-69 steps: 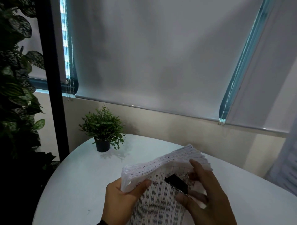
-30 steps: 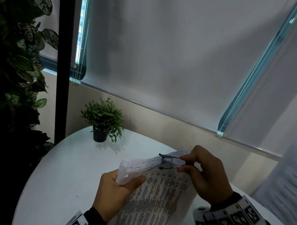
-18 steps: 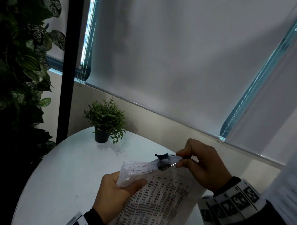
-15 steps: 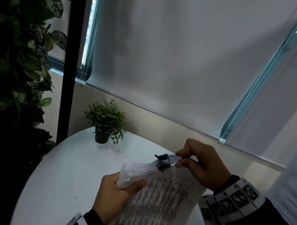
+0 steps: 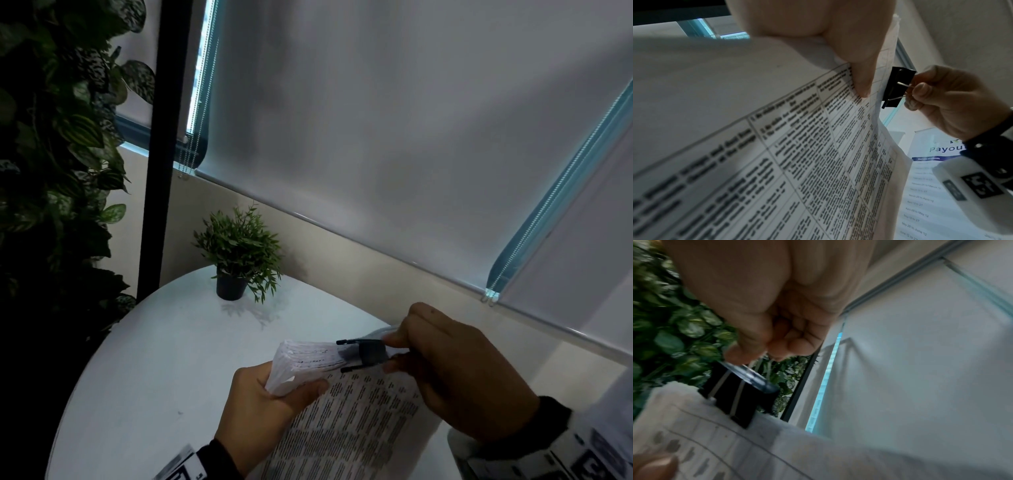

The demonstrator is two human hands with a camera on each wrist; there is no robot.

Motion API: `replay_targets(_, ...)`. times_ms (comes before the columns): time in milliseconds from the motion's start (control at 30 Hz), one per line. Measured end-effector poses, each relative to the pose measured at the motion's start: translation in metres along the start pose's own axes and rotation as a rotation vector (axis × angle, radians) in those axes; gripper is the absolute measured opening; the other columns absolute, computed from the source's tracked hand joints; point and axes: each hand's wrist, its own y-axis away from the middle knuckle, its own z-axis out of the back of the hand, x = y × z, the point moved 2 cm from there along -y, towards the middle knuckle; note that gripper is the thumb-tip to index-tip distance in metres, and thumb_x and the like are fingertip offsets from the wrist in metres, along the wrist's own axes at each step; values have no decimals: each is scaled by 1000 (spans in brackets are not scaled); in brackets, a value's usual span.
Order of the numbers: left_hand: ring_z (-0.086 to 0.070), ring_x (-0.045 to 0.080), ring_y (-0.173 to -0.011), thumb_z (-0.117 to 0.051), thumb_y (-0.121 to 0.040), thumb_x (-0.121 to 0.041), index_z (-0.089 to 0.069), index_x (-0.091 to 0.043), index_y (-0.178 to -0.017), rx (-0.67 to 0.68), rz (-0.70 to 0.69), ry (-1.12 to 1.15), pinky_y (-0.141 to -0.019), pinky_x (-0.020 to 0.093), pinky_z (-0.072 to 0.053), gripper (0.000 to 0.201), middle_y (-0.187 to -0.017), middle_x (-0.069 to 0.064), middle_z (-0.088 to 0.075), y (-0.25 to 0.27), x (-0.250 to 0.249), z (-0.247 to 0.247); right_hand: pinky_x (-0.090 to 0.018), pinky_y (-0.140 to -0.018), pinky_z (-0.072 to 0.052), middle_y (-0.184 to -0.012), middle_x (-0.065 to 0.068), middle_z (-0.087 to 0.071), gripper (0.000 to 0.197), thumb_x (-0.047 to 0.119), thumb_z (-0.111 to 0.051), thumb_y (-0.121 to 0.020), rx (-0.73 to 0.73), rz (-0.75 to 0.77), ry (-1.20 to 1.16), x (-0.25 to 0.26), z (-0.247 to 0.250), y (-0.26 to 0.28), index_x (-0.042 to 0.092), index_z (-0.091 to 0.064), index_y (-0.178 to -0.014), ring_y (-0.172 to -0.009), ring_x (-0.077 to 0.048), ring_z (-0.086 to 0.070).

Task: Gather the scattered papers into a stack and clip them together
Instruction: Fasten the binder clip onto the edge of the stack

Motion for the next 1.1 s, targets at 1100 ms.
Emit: replay_targets(1100,-56,17,-66,-81,-59,-47,-73,-5,-78,11,-94,-64,-62,33,-46,47,-81,30,-66,-5,19,-9,-12,-36,-30,-63,7,-53,49,17,-91,-43,156,-95,282,22,26,2,21,-51,-71,-46,-3,-37)
